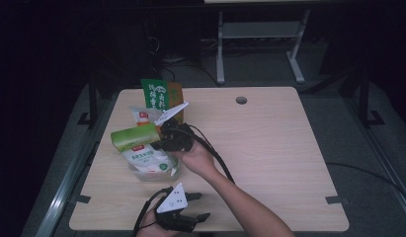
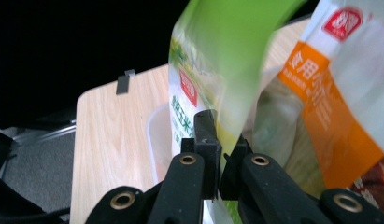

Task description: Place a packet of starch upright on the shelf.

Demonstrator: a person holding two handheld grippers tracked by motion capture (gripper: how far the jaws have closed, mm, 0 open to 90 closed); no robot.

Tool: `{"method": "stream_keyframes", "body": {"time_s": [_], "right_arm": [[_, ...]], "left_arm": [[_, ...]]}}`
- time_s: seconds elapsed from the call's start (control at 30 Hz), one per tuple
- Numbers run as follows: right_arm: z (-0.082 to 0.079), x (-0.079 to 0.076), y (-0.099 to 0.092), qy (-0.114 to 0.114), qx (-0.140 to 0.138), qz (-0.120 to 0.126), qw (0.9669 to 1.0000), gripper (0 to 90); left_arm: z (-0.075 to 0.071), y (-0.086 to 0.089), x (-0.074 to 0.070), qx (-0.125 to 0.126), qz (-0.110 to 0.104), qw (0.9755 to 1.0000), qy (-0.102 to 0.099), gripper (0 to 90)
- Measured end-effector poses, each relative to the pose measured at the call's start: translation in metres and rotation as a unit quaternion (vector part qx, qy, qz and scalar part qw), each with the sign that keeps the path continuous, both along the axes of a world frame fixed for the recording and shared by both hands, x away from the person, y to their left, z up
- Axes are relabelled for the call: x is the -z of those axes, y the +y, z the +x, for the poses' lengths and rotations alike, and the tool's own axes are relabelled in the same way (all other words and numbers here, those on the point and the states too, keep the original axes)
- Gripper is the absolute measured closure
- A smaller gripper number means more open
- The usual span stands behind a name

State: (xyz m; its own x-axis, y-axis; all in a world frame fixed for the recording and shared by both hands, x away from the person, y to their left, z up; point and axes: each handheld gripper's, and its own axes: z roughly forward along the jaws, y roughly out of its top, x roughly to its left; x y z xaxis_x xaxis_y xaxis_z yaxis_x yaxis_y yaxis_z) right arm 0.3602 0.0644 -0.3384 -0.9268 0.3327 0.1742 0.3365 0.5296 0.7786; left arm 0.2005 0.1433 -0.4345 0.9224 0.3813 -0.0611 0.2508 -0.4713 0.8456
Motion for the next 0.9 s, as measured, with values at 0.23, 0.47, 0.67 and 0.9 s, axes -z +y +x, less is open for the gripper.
{"method": "stream_keyframes", "body": {"time_s": [0.23, 0.47, 0.67, 0.9], "right_arm": [[0.001, 0.017, -0.016, 0.008, 0.005, -0.009, 0.9999, 89.3], [0.001, 0.024, -0.024, 0.024, 0.007, -0.003, 0.9997, 89.0], [0.002, 0.024, -0.026, 0.025, 0.000, 0.001, 0.9997, 85.0], [0.003, 0.022, -0.036, 0.040, -0.012, 0.021, 0.9989, 71.4]], "left_arm": [[0.000, -0.003, 0.001, 0.002, 0.001, 1.0000, 0.003, 37.8], [0.002, -0.003, 0.003, -0.002, 0.005, 1.0000, 0.001, 37.2], [0.003, -0.003, 0.003, -0.008, 0.007, 0.9999, 0.001, 36.0], [0.007, -0.002, 0.002, -0.020, 0.006, 0.9998, -0.001, 33.6]]}}
